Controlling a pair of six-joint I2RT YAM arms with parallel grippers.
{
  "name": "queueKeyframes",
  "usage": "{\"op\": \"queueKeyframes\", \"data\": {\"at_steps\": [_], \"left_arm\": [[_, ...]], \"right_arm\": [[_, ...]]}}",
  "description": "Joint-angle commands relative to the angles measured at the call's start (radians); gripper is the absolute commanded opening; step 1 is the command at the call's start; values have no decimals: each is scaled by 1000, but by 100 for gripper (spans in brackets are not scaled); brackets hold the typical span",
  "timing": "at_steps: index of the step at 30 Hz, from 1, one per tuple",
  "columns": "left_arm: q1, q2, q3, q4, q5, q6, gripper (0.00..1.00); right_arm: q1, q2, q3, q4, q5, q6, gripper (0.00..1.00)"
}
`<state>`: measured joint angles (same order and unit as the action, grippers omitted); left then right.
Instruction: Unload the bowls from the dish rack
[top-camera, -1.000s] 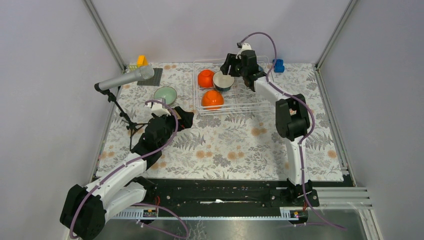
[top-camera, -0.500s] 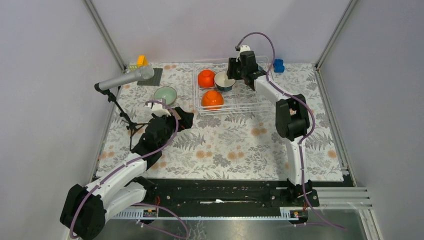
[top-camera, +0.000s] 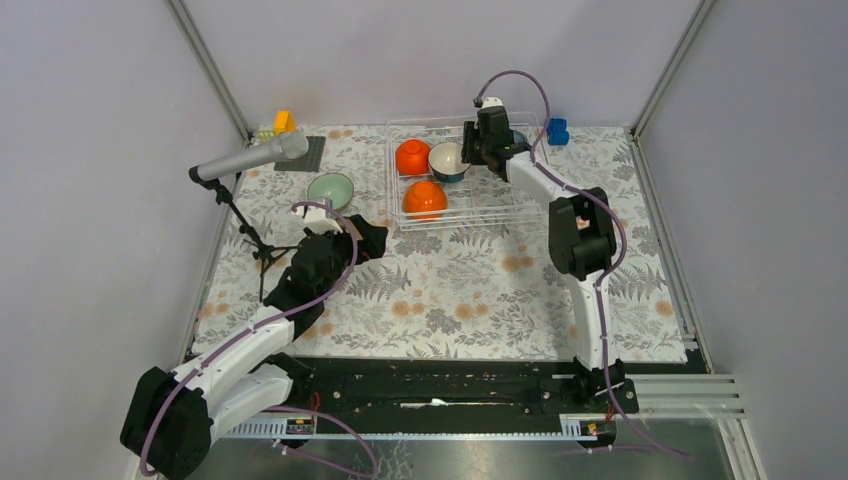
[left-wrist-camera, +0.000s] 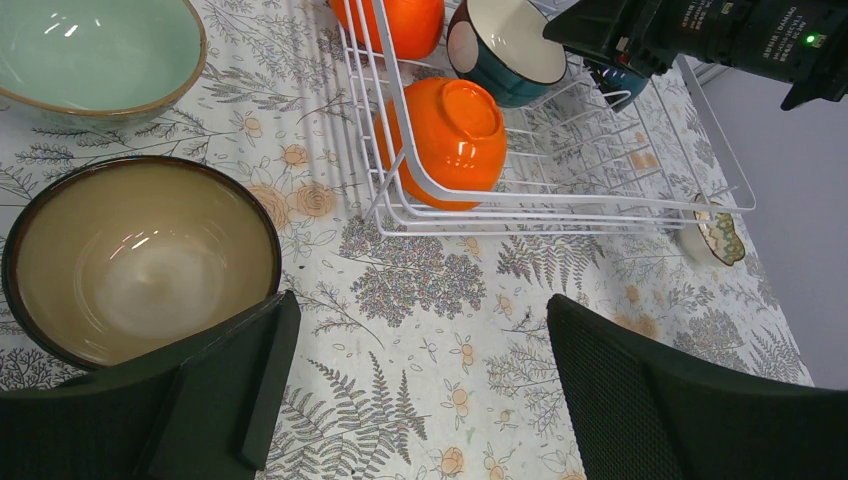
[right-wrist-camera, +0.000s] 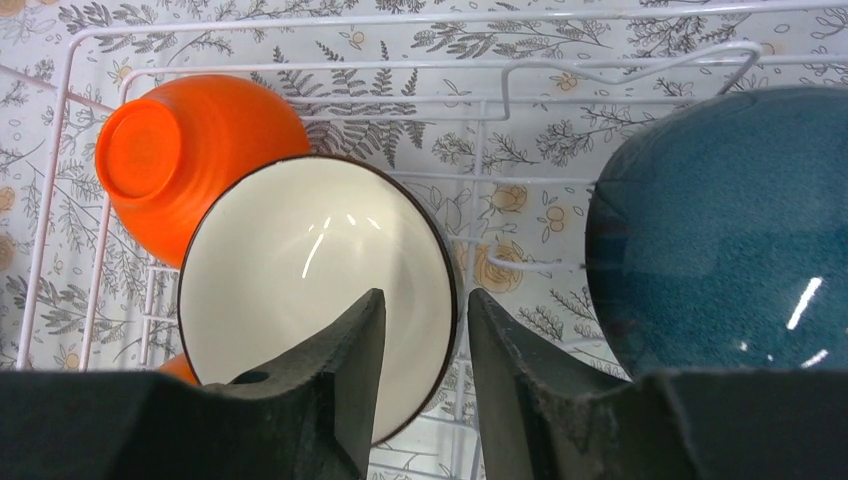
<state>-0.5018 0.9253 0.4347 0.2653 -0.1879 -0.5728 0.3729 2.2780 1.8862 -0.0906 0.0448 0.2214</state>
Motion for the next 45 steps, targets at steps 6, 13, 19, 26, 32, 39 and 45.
{"op": "queueKeyframes", "data": {"at_steps": [6,13,19,26,32,39,45], "left_arm": [[-1,0,-3,65,-18,16,99],[-1,1,-1,62,-17,21,99],[-1,-6,-2,59,-22,18,99],[-1,-17,2,47,-16,11,99],[-1,-39,2,29,-4,-3,99],[-1,-73,-8,3,48,-40,98],[-2,-99,-36,3,98,-57,98]], "right_arm": [[9,87,124,-112,11,11,32],[9,41,130,-116,25,6,6],[9,-71,131,-116,46,-2,0],[9,-261,26,-75,27,1,0],[8,-438,-125,-69,15,-15,0],[7,-750,-471,-23,296,78,0],[-36,-1026,-802,17,510,235,0]]}}
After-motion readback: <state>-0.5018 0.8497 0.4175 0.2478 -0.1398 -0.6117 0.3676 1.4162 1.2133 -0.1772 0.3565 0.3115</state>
